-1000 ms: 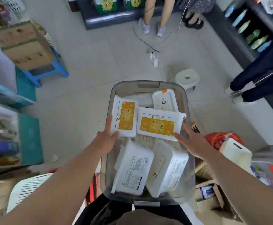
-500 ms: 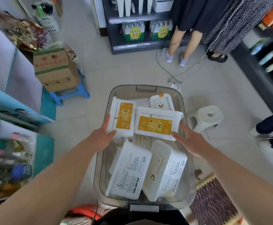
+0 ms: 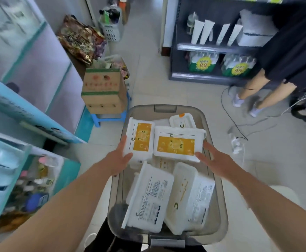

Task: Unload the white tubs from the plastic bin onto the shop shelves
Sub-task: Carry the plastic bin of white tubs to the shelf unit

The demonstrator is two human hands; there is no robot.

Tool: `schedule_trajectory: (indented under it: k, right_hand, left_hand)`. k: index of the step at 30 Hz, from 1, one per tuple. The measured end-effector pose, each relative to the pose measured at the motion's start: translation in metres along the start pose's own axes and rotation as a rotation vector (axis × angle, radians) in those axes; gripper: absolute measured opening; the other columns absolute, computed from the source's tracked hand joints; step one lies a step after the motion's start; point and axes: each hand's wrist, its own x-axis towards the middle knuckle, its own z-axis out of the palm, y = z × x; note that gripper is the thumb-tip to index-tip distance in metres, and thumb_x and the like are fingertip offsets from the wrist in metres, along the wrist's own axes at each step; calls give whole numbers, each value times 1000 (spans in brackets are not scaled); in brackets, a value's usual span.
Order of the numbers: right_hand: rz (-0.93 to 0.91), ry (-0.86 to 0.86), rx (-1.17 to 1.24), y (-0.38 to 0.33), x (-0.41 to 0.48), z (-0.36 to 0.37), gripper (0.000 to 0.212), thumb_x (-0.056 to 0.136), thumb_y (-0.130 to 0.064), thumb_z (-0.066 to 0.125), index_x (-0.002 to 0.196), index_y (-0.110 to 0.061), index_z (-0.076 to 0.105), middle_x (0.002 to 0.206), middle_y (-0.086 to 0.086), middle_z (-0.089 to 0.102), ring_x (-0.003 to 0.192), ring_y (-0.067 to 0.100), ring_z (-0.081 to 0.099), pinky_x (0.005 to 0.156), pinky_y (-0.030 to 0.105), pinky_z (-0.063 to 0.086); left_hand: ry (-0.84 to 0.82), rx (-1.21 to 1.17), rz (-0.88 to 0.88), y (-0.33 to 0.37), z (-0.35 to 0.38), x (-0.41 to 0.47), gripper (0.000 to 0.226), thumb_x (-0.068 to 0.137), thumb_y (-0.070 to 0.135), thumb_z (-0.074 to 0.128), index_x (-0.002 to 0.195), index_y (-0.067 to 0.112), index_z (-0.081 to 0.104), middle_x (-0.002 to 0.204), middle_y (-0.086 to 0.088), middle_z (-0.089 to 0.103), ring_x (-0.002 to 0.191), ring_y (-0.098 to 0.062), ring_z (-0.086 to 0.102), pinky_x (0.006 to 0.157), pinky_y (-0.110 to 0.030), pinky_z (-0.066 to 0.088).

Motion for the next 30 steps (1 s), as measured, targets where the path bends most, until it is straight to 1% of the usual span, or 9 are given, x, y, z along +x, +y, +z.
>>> schedule_trajectory:
  k: [4, 7, 13, 17, 19, 24, 26, 28, 30]
  right_hand:
    - [35, -46, -6, -51, 48, -8, 85, 74, -82, 39, 147, -50, 9, 132, 8, 56, 98, 22, 60, 76, 28, 43]
    - [39, -46, -24, -98, 79, -16, 82, 77, -78, 40, 148, -47, 10, 107, 8, 62, 78, 14, 59, 61, 21, 41]
    - [-1, -14, -36, -191, 133, -41, 80, 81, -74, 38, 149, -44, 7, 127, 15, 58, 87, 22, 58, 71, 29, 38]
    - [-9, -28, -41, -237, 168, -48, 80, 82, -73, 38, 150, -42, 7, 142, 12, 48, 111, 27, 56, 86, 33, 41]
    - [-13, -48, -33, -257, 186, -53, 80, 82, -72, 39, 149, -43, 6, 147, 11, 42, 125, 30, 50, 97, 38, 39]
    - [-56, -104, -45, -307, 250, -66, 78, 86, -67, 41, 151, -38, 7, 144, 12, 45, 119, 30, 54, 86, 33, 38]
    - [-62, -127, -59, -323, 283, -70, 78, 86, -67, 41, 150, -39, 7, 144, 13, 45, 119, 31, 53, 90, 34, 40]
    - [-71, -140, -91, -339, 318, -76, 78, 85, -69, 39, 150, -41, 6, 141, 14, 48, 118, 31, 55, 94, 37, 42]
    - [-90, -161, -120, -357, 351, -84, 79, 83, -72, 37, 149, -42, 6, 136, 16, 52, 113, 31, 58, 94, 38, 44]
  left_hand:
    - [-19, -53, -27, -21, -43, 38, 75, 98, 45, 38, 147, 38, -19, 153, -2, 30, 105, -19, 56, 84, -35, 52]
    - [7, -74, -25, -31, -84, 64, 74, 98, 44, 37, 146, 40, -19, 152, -2, 31, 108, -25, 59, 88, -41, 52]
    - [67, -65, -33, -42, -183, 115, 71, 99, 44, 35, 146, 42, -18, 141, -10, 42, 79, -13, 55, 54, -25, 48]
    - [92, -55, -39, -51, -229, 135, 72, 99, 45, 35, 145, 42, -20, 146, -6, 34, 97, -18, 55, 78, -33, 54]
    - [95, -53, -47, -55, -247, 146, 72, 99, 44, 35, 145, 40, -21, 146, -6, 34, 99, -16, 53, 79, -32, 52]
    - [140, -101, -69, -64, -286, 185, 73, 99, 42, 37, 147, 37, -18, 154, -2, 22, 122, -23, 48, 100, -40, 46]
    - [152, -138, -59, -70, -301, 208, 74, 97, 44, 38, 147, 36, -17, 156, 1, 19, 130, -24, 43, 106, -40, 39]
    - [173, -189, -38, -75, -316, 232, 78, 92, 51, 39, 146, 38, -16, 157, 3, 19, 124, -17, 46, 105, -35, 38]
    - [192, -255, -39, -79, -333, 252, 85, 83, 64, 39, 146, 42, -14, 155, 5, 24, 105, -6, 52, 93, -23, 45]
